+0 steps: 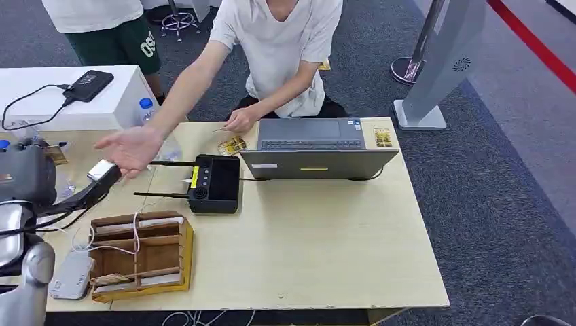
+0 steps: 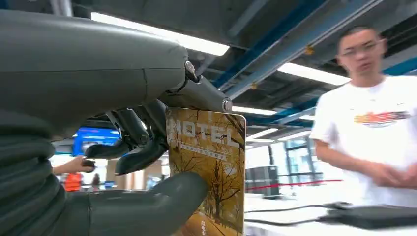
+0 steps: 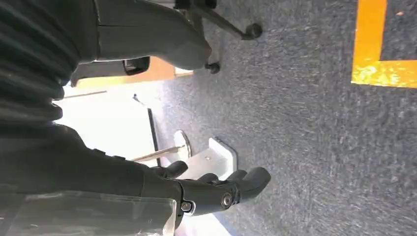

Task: Pass the card to the sensor for recognition and then transmit it.

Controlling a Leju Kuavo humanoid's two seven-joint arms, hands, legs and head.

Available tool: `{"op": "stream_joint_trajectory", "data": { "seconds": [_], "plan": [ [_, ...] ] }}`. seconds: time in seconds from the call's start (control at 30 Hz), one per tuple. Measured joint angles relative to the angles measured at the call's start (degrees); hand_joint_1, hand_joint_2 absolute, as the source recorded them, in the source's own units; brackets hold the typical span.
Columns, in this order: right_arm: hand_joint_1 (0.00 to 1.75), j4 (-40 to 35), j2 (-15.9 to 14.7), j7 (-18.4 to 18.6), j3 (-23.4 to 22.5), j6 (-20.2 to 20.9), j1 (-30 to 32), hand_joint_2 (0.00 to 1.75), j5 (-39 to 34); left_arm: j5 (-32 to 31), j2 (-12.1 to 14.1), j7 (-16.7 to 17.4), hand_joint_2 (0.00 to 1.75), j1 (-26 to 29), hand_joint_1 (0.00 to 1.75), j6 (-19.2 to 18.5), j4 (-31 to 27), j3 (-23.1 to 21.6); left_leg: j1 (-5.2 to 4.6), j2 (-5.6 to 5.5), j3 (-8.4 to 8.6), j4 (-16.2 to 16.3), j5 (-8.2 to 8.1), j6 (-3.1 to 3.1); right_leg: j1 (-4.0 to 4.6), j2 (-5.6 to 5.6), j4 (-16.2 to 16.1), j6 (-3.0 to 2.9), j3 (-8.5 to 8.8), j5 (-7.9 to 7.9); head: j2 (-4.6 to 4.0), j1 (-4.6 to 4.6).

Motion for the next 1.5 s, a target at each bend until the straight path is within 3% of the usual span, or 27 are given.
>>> {"op": "stream_joint_trajectory", "data": {
  "seconds": [0.1, 0.3, 0.5, 0.77, 0.83, 1.03, 1.17, 1.5],
  "plan": [
    [0.0, 1.07, 0.0, -0.98, -1.29, -0.02, -0.61, 1.75, 1.75, 0.0, 3.13, 2.75, 1.75, -2.74, 1.75, 0.31, 5.01, 1.84, 0.01, 0.03, 0.0, 0.0, 0.01, -0.01, 0.01, 0.04, 0.01, -0.02, -0.02, 0.01, 0.0, 0.0],
    [0.0, 2.49, -0.04, -1.62, -2.97, -0.04, -1.27, 1.75, 3.06, 0.0, 7.77, 3.71, 1.75, -5.74, 1.75, 1.05, 12.27, 3.84, 0.01, 0.01, -0.03, -0.01, 0.03, -0.04, 0.01, 0.04, 0.02, -0.02, -0.02, 0.01, 0.0, 0.0],
    [0.0, 3.56, -0.04, -1.7, -4.26, -0.13, -1.8, 1.75, 3.89, 0.0, 10.38, 5.7, 1.75, -5.9, 1.75, 1.73, 16.35, 4.87, 0.01, 0.02, -0.07, 0.0, 0.03, -0.04, 0.01, 0.03, 0.02, -0.02, -0.03, 0.01, 0.0, 0.0],
    [0.0, 3.89, -0.04, -1.7, -4.7, -0.13, -2.07, 1.75, 4.04, 0.0, 11.08, 6.14, 1.75, -5.9, 1.75, 2.25, 17.7, 5.2, 0.01, 0.02, -0.07, 0.0, 0.03, -0.04, 0.01, 0.05, 0.02, -0.02, -0.05, 0.01, 0.0, 0.0],
    [0.0, 4.55, -0.04, -1.97, -5.57, -0.18, -2.44, 1.75, 5.13, 0.0, 13.09, 7.87, 1.75, -6.38, 1.75, 2.41, 21.26, 5.5, 0.01, 0.05, -0.06, 0.01, 0.03, -0.04, 0.01, 0.06, 0.01, -0.02, -0.1, 0.01, 0.0, 0.0],
    [0.0, 5.22, -0.04, -3.14, -6.66, -0.13, -3.3, 1.75, 6.68, 0.0, 12.68, 8.72, 1.75, -9.51, 1.75, 2.08, 22.95, 0.9, 0.01, 0.01, -0.07, 0.1, 0.06, -0.01, 0.01, 0.02, 0.0, 0.04, -0.18, 0.06, 0.0, -0.02],
    [0.0, 5.7, -0.07, -4.74, -7.78, -0.13, -3.84, 1.75, 8.09, 0.0, 10.95, 10.81, 1.75, -13.17, 1.75, 1.1, 24.06, -5.59, 0.0, -0.07, -0.15, 0.13, 0.08, 0.02, 0.0, -0.07, 0.01, 0.07, -0.07, 0.1, 0.0, 0.0],
    [0.0, 7.1, -0.09, -5.81, -10.71, -0.55, -4.97, 1.75, 10.51, 0.0, 6.01, 10.88, 1.75, -19.33, 1.75, 1.14, 27.14, -14.89, 0.0, 0.08, -0.18, 0.19, 0.08, 0.03, -0.01, 0.11, 0.0, 0.11, -0.16, 0.21, 0.0, -0.02]
  ]
}}
